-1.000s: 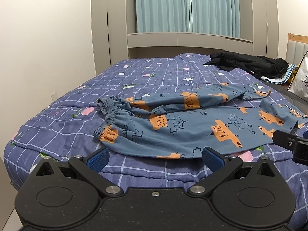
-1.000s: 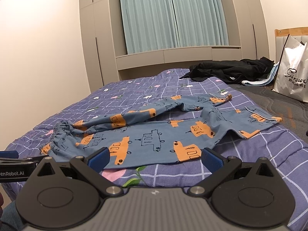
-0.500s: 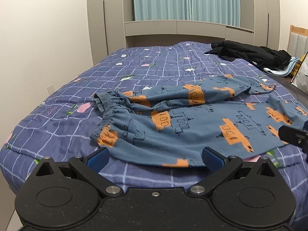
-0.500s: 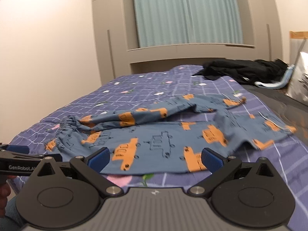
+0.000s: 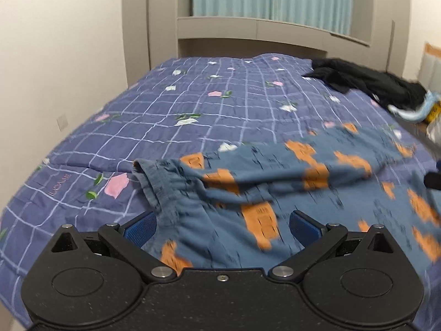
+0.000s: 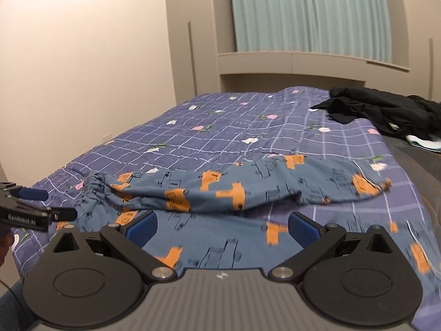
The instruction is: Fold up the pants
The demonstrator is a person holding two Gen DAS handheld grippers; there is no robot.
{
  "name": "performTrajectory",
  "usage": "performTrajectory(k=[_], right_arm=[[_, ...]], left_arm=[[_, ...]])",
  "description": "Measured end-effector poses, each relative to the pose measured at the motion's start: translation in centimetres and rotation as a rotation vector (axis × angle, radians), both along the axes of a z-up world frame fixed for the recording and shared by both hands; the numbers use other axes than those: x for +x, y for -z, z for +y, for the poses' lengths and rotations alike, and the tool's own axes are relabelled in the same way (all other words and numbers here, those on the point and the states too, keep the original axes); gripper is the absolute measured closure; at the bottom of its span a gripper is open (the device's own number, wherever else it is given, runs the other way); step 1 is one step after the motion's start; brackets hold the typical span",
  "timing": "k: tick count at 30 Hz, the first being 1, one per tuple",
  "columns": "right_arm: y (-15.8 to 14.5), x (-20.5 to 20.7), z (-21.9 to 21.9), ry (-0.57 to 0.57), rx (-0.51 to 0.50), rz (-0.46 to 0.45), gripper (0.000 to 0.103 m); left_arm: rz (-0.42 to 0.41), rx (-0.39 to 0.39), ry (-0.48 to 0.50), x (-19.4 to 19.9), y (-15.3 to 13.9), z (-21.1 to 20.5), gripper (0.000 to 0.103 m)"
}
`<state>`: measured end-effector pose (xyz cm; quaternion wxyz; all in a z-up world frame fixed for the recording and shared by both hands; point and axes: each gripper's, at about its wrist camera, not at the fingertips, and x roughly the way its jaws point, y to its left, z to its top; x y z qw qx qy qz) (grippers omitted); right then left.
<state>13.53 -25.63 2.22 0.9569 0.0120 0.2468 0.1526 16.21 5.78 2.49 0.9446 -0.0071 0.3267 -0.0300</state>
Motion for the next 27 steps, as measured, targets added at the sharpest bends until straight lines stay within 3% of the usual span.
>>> performTrajectory(k=[4, 9, 14, 19, 22, 25, 27], right_arm=[[-1.3, 4.7, -0.7, -0.095, 0.003, 0.030, 0.000], [-2.1, 10.9, 0.6, -0.203, -0.138, 0.063, 0.000], [-1.5, 16.9, 2.2, -0.307, -0.196, 0.113, 0.000], [0.2, 22.3, 4.5, -0.409, -0.291, 0.178, 0.000], [1.4, 24.8, 5.7, -0.437, -0.375, 0.189, 0.001], [2.4, 27.2, 6.3, -0.467, -0.420, 0.221, 0.011], [2.9, 28.5, 6.7, -0.491, -0.428, 0.248, 0.012]], left_arm=[[0.028, -0.073, -0.017, 4.7, -0.6, 3.3, 0.001], [0.032, -0.004, 0.003, 10.5, -0.8, 6.0, 0.001], [0.059, 0.034, 0.045, 15.5, -0.2, 7.4, 0.001], [0.115, 0.018, 0.150, 19.8, 1.2, 8.0, 0.001], [0.139, 0.047, 0.242, 21.4, 2.0, 7.8, 0.001], [0.154, 0.079, 0.319, 22.3, 2.4, 7.3, 0.005], [0.169, 0.097, 0.373, 22.9, 2.6, 6.9, 0.009]])
